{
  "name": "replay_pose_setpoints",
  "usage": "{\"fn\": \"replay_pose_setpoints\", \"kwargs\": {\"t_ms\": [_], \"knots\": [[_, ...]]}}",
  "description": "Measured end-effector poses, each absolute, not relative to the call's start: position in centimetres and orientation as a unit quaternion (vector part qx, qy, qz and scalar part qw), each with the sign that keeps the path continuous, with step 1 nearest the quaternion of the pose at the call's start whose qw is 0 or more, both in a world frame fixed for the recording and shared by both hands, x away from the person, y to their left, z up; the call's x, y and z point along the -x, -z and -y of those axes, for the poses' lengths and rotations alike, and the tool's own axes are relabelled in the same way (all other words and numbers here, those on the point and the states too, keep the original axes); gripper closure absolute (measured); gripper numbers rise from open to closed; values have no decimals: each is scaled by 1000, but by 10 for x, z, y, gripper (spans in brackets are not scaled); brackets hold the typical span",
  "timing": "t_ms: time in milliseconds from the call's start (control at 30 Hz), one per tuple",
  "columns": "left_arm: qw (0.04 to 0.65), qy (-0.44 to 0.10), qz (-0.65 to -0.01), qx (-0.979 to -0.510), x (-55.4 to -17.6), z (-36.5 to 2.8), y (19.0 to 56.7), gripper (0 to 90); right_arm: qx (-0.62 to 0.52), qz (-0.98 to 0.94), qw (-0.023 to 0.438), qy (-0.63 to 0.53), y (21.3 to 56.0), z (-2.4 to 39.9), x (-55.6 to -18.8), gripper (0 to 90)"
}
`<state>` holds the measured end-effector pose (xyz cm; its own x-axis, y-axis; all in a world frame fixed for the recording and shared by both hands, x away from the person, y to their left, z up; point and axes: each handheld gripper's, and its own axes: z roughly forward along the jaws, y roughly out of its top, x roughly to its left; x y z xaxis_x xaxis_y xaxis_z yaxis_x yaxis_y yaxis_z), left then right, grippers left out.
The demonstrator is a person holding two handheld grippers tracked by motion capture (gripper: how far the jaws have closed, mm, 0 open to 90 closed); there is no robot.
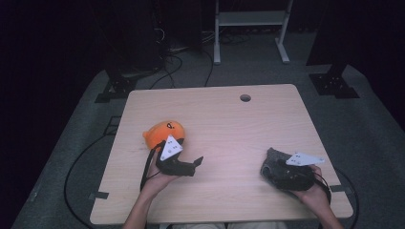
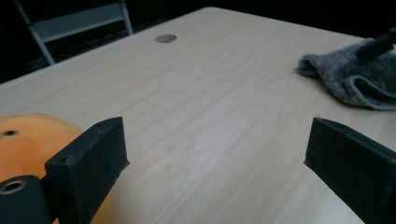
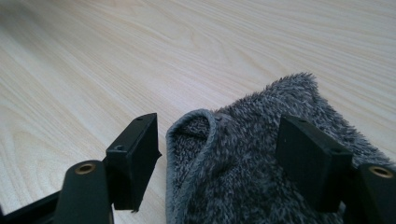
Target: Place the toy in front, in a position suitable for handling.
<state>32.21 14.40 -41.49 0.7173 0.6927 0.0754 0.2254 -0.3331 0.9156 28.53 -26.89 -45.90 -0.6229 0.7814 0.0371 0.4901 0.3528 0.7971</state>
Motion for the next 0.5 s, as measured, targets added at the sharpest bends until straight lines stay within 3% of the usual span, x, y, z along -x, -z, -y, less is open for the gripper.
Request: {"fn": "replay_pose_setpoints", "kwargs": {"t_ms": [233,500], "knots": [[497,-278,-319,-758,-327,-163,411,48,-396,-804,176,-408,459,267,-285,283],[503,-292,-344,-737,-333,-185,404,48,-399,-802,174,-409,459,268,-286,284]]}}
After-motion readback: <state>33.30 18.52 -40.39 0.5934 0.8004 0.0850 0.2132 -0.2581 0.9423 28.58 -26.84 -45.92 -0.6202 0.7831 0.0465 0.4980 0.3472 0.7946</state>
